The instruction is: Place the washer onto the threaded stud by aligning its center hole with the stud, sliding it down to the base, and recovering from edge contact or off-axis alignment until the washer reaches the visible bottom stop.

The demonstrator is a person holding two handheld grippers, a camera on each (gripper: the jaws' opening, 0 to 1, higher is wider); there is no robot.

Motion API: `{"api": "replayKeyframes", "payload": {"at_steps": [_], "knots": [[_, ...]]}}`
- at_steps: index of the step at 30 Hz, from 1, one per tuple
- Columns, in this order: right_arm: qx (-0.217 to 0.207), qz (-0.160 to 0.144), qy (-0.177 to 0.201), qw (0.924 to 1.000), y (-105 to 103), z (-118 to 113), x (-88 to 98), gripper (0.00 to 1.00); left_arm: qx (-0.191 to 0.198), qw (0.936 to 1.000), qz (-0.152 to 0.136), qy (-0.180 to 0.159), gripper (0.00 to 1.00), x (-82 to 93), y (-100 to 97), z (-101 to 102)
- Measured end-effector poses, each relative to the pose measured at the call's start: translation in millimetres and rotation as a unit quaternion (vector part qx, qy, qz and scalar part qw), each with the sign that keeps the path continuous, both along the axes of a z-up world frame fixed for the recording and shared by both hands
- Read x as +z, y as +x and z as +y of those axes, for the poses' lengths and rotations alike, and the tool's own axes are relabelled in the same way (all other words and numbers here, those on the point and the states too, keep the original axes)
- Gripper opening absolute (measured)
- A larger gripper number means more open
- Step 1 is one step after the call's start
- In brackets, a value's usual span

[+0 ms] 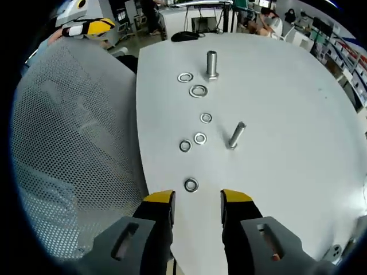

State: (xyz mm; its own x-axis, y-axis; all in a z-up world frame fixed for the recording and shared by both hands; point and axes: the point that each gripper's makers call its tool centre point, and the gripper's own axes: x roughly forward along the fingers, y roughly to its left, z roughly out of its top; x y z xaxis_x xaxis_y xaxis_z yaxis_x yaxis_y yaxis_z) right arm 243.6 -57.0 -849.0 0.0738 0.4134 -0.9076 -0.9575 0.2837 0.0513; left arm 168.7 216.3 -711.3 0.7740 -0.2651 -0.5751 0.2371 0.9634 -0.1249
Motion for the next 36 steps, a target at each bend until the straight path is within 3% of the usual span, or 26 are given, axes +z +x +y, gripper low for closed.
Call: {"api": "replayKeyframes", "payload": {"at_steps": [14,26,31,36], "knots": [[0.047,0.02,-0.027,0.9983,-15.4,6.0,-15.1,0.28,-0.001,1.0,0.001,-0.001,0.04,-0.6,-1.2,-0.1],[0.052,0.023,-0.04,0.9976,-9.8,7.3,-24.2,0.23,0.001,1.0,0.001,0.0,0.04,-0.7,-0.6,0.5],[0.075,0.01,-0.068,0.9948,-9.3,3.3,-29.3,0.23,0.002,1.0,0.003,0.0,0.04,-1.0,-1.3,0.4],[0.076,0.011,-0.06,0.9952,-10.8,7.9,-28.0,0.23,0.004,1.0,0.002,0.0,0.04,-0.9,-0.9,0.8]]}}
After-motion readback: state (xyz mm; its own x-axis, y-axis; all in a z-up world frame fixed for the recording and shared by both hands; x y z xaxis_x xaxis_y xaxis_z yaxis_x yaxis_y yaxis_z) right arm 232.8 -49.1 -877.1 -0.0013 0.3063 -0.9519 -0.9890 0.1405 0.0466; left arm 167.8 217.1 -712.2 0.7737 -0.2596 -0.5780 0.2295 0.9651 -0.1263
